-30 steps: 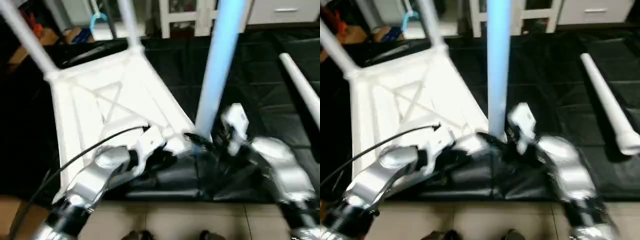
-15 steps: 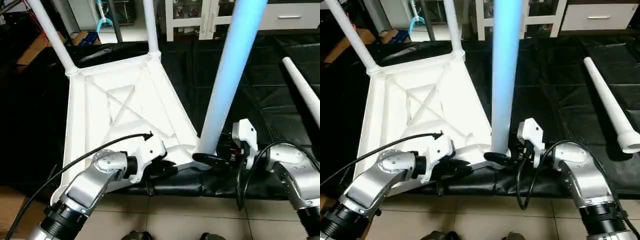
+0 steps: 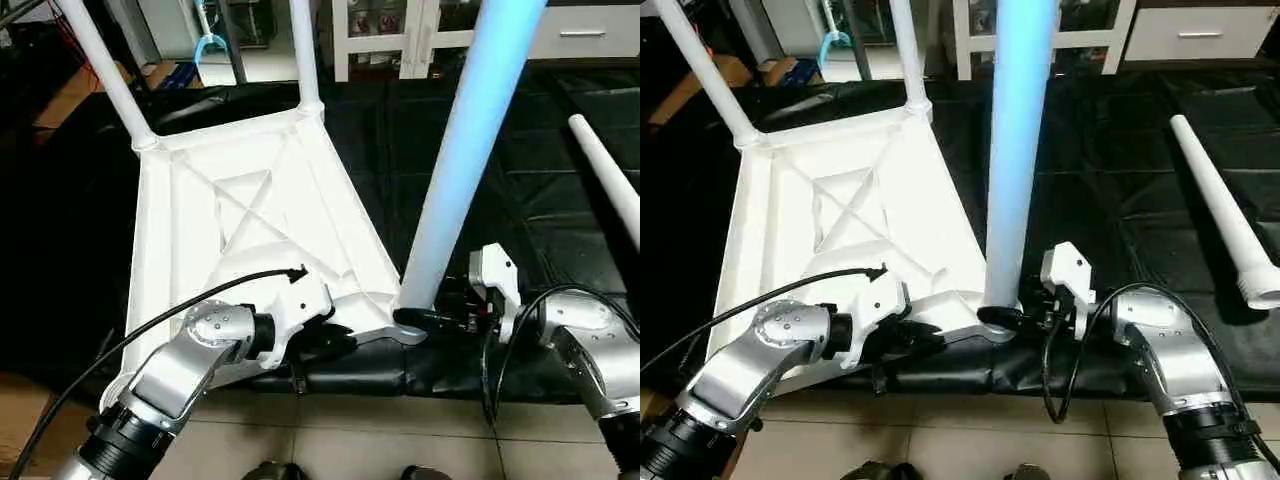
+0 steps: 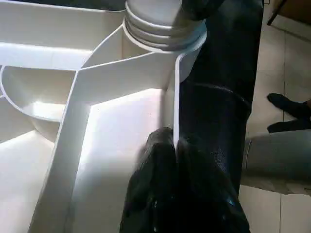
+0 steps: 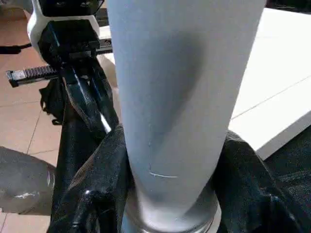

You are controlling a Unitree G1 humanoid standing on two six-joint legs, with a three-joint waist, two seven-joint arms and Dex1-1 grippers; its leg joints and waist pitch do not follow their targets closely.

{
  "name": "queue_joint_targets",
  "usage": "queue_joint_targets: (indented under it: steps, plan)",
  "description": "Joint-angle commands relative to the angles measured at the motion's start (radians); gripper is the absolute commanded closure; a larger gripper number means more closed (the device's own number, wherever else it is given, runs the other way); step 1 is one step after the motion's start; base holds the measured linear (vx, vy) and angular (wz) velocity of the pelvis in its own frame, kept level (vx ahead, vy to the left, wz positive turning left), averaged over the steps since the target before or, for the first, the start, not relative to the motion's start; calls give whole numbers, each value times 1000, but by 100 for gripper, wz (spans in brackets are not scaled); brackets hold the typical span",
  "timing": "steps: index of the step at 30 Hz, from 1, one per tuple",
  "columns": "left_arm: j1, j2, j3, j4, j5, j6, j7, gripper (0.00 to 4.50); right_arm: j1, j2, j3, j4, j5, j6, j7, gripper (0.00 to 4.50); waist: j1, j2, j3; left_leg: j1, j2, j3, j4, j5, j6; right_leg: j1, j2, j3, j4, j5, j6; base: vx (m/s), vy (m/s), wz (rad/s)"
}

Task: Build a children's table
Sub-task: Rotate leg to tighten

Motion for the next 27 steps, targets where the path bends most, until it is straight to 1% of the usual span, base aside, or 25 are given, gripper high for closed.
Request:
queue_joint_targets:
  steps: [1, 3, 4, 6, 7, 8, 9, 10, 11, 12, 13, 14, 15, 16, 17, 18, 19, 20, 21, 22, 23, 24, 25, 26, 27]
  plan:
    - [23, 15, -48, 31, 11, 30, -27, 450, -2, 18, 8, -3, 18, 12, -6, 249, -6, -24, -59, 24, 59, -28, -74, -190, 113, 32, -39, 15, -58, -172, -254, 0, 0, 0]
    - [22, 3, -39, 35, 13, 34, -5, 450, -10, 58, -4, 28, 4, 12, -76, 251, -7, -24, -57, 22, 58, -27, -74, -183, 117, 31, -39, 15, -58, -165, -257, 0, 0, 0]
    - [22, 3, -39, 35, 13, 34, -5, 450, -10, 58, -4, 28, 4, 12, -76, 251, -8, -23, -55, 22, 58, -28, -76, -196, 112, 30, -39, 14, -60, -188, -253, 0, 0, 0]
    - [13, -17, -28, 55, 22, 38, 31, 450, -28, 89, -13, 68, -37, 10, -170, 252, -15, -26, -51, 19, 57, -30, -81, -231, 90, 31, -40, 14, -64, -243, -240, 0, 0, 0]
    - [5, -28, -24, 71, 31, 39, 53, 450, -37, 105, -18, 88, -58, 23, -225, 252, -17, -26, -51, 20, 56, -30, -81, -242, 82, 29, -41, 13, -65, -265, -234, 0, 0, 0]
    - [-17, -57, -11, 110, 52, 39, 107, 450, -55, 134, -28, 124, -90, 54, -328, 252, -26, -26, -46, 20, 54, -32, -86, -280, 60, 27, -39, 12, -70, -326, -219, 0, 0, 0]
    - [-19, -59, -10, 113, 54, 39, 112, 450, -57, 137, -28, 127, -93, 56, -336, 252, -31, -26, -45, 22, 53, -31, -87, -296, 48, 24, -38, 13, -73, -354, -210, -51, 6, -5]
    - [-44, -94, 7, 154, 69, 44, 171, 450, -73, 176, -46, 154, -109, 87, -440, 252, -39, -25, -43, 23, 51, -36, -90, -340, 16, 24, -40, 13, -77, -417, -186, -51, 6, -5]
    - [-62, -121, 22, 182, 74, 47, 213, 450, -83, 205, -60, 166, -116, 104, -508, 252, -42, -24, -40, 23, 51, -37, -92, -357, 7, 20, -39, 14, -80, -438, -176, -55, 7, -4]
    - [-72, -137, 30, 198, 77, 49, 237, 450, -88, 222, -68, 172, -120, 113, -547, 252, -47, -25, -38, 28, 49, -38, -93, -400, -12, 13, -39, 13, -86, -481, -162, -52, 5, -4]
    - [-91, -163, 43, 229, 83, 43, 279, 450, -93, 248, -72, 175, -137, 125, -609, 253, -54, -28, -35, 27, 47, -40, -95, -429, -24, 11, -38, 12, -90, -520, -144, -52, 5, -4]
    - [-103, -180, 50, 249, 87, 40, 304, 450, -95, 265, -73, 177, -150, 131, -646, 253, -55, -26, -35, 29, 46, -42, -95, -441, -30, 9, -38, 11, -92, -539, -134, -55, 7, -6]
    - [-119, -200, 58, 276, 94, 31, 335, 450, -96, 284, -69, 177, -173, 130, -689, 253, -56, -29, -35, 30, 45, -45, -96, -459, -35, 8, -40, 10, -96, -561, -116, 0, 0, 0]
    - [-119, -200, 58, 277, 94, 31, 337, 450, -96, 285, -69, 177, -175, 129, -691, 253, -55, -30, -32, 31, 44, -46, -98, -482, -36, 3, -40, 10, -102, -595, -97, 0, 0, 0]
    - [-134, -217, 63, 305, 99, 21, 361, 450, -101, 305, -62, 187, -198, 123, -734, 253, -55, -27, -32, 34, 44, -48, -97, -493, -37, 0, -40, 10, -104, -607, -91, 0, 0, 0]
    - [-160, -247, 69, 353, 111, 1, 397, 450, -112, 341, -54, 207, -226, 111, -800, 253, -56, -27, -31, 36, 43, -47, -98, -503, -39, -4, -39, 10, -107, -617, -86, 0, 0, 0]
    - [-170, -258, 71, 373, 116, -8, 410, 450, -118, 357, -51, 215, -233, 106, -822, 254, -59, -28, -29, 38, 40, -50, -100, -532, -47, -7, -37, 5, -112, -643, -74, 0, 0, 0]
    - [-178, -268, 70, 385, 119, -14, 415, 450, -122, 374, -50, 214, -232, 96, -837, 254, -61, -29, -29, 37, 40, -52, -102, -538, -48, -4, -38, 3, -113, -647, -68, 0, 0, 0]
    - [-183, -274, 70, 392, 121, -18, 417, 450, -124, 385, -49, 213, -231, 89, -847, 254, -59, -26, -32, 37, 42, -55, -107, -536, -46, 2, -41, 1, -115, -634, -61, 0, 0, 0]
    - [-186, -278, 69, 396, 123, -21, 415, 450, -126, 395, -48, 205, -225, 80, -842, 254, -58, -26, -33, 38, 42, -55, -108, -533, -43, 1, -40, 2, -117, -621, -61, 0, 0, 0]
    - [-183, -276, 65, 392, 126, -24, 406, 450, -129, 403, -45, 188, -214, 52, -819, 254, -58, -24, -35, 40, 43, -53, -111, -530, -36, 0, -39, 2, -119, -591, -67, 0, 0, 0]
    - [-183, -276, 65, 392, 126, -25, 405, 450, -130, 403, -45, 187, -213, 49, -816, 254, -56, -25, -39, 39, 45, -51, -113, -505, -29, 5, -39, 4, -117, -531, -82, 0, 0, 0]
    - [-184, -277, 64, 396, 128, -28, 405, 450, -131, 406, -44, 182, -212, 44, -816, 254, -54, -24, -40, 32, 47, -48, -115, -469, -19, 7, -38, 7, -113, -465, -105, 0, 0, 0]
    - [-176, -267, 57, 386, 127, -32, 388, 450, -124, 410, -50, 149, -162, 42, -755, 219, -53, -24, -39, 31, 47, -46, -115, -462, -16, 7, -37, 8, -111, -446, -114, 0, 0, 0]
    - [-167, -256, 52, 373, 124, -36, 370, 450, -116, 405, -48, 120, -135, 30, -707, 198, -50, -26, -42, 32, 49, -43, -113, -450, -5, 10, -39, 11, -108, -409, -130, 0, 0, 0]
